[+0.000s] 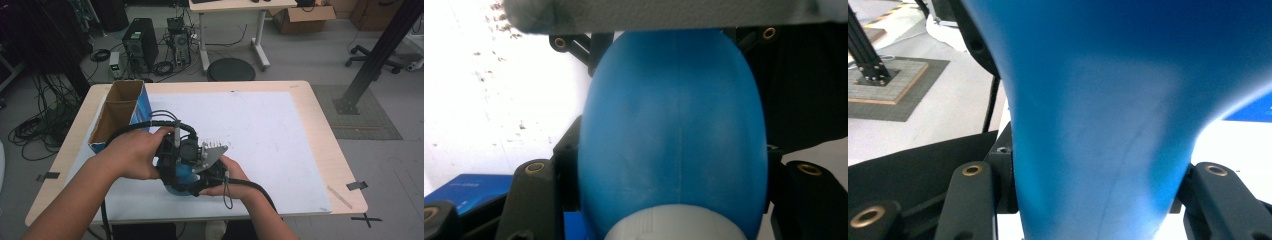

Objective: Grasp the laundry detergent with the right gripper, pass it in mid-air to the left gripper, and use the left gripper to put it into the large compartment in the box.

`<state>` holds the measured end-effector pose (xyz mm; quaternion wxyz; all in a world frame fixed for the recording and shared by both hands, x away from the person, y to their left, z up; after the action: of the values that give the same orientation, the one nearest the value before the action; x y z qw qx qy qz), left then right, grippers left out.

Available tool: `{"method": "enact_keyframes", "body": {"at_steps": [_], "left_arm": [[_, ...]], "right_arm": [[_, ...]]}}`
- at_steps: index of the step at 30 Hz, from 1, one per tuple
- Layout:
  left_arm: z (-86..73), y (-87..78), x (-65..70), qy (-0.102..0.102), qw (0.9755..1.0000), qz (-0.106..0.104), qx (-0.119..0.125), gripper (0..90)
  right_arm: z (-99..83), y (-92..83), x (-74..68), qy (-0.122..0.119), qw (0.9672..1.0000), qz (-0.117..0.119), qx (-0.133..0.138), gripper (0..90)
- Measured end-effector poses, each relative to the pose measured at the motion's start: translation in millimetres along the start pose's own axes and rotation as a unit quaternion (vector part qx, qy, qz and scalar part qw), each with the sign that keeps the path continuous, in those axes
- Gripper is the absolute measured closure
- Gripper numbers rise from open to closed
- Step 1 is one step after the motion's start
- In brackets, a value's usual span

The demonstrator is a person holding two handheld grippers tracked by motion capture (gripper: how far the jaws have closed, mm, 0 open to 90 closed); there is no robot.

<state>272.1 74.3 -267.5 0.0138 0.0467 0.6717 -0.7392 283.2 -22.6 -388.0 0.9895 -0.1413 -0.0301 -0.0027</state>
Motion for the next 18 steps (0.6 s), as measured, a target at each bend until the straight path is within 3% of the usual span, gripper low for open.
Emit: {"method": "enact_keyframes", "body": {"at_steps": [4,8,14,18], "left_arm": [[0.2,-0.8,-0.2,-0.001,1.0,-0.001,0.002,39.6],[0.0,-4.4,-1.0,-0.004,1.0,0.0,0.006,39.5],[1.4,-7.7,-2.2,-0.011,0.9999,-0.003,0.001,39.3],[0.3,-11.8,-3.8,-0.017,0.9998,-0.007,0.004,39.2]], "right_arm": [[0.6,-0.8,-0.4,0.002,1.0,0.003,0.002,44.2],[0.1,-3.1,-0.9,0.02,0.9998,0.001,0.01,43.1],[-1.3,-7.6,2.2,0.045,0.9988,-0.006,0.018,20.0],[-4.0,-14.4,4.9,0.062,0.9976,-0.018,0.027,14.8]]}}
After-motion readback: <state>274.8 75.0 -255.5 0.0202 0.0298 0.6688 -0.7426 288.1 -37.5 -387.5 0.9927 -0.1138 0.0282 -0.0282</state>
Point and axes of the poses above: each handheld gripper's, and its own axes: y roughly forward along the jaws, z roughly out of its top, x roughly to its right, the point moved 1 cm from there along y, roughly forward along the jaws, and after that the axes turned 10 degrees about x, right-handed, at the moved point
